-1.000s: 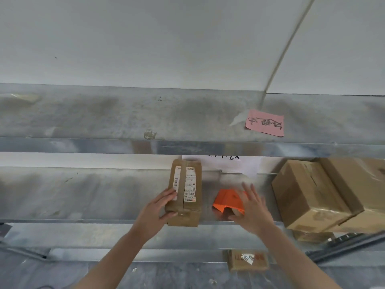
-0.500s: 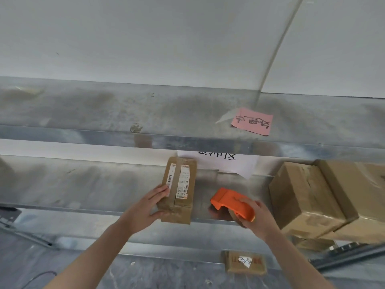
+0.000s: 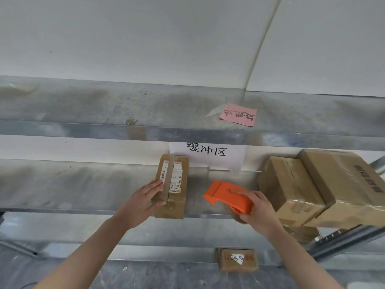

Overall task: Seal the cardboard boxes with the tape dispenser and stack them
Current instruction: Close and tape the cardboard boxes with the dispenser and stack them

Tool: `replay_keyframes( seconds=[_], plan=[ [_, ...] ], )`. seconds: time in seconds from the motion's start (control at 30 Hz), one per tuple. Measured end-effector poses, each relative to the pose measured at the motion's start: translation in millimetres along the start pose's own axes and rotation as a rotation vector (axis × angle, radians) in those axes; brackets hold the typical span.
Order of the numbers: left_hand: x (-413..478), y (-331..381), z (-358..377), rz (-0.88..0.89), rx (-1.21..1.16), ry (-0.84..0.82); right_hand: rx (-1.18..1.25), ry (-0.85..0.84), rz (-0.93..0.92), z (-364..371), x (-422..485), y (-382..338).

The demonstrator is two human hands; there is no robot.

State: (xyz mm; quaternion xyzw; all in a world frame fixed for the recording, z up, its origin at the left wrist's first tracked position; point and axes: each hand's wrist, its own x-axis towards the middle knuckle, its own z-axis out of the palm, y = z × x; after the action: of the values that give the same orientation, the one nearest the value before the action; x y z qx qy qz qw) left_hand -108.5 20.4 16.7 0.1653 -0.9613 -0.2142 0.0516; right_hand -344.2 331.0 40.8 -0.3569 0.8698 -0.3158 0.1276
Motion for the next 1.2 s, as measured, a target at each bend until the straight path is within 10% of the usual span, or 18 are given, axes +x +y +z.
replay_keyframes(
  seconds=[0.23,0.57,1.2],
  plan=[
    [-23.5,39.8,-17.7,-0.082,-0.440,0.222,0.214,0.055,-0.169,-9.3,4.4,-89.1],
    [-17.7,55.2,-47.2,-0.592,-1.501,-0.181,0.397,-0.031,-0.180,35.0,19.0,-169.0],
    [-14.5,43.7,-50.3,-0.624,-1.557,0.098,0.424,-0.057,-0.132,54.2,23.6,-164.4]
  ],
)
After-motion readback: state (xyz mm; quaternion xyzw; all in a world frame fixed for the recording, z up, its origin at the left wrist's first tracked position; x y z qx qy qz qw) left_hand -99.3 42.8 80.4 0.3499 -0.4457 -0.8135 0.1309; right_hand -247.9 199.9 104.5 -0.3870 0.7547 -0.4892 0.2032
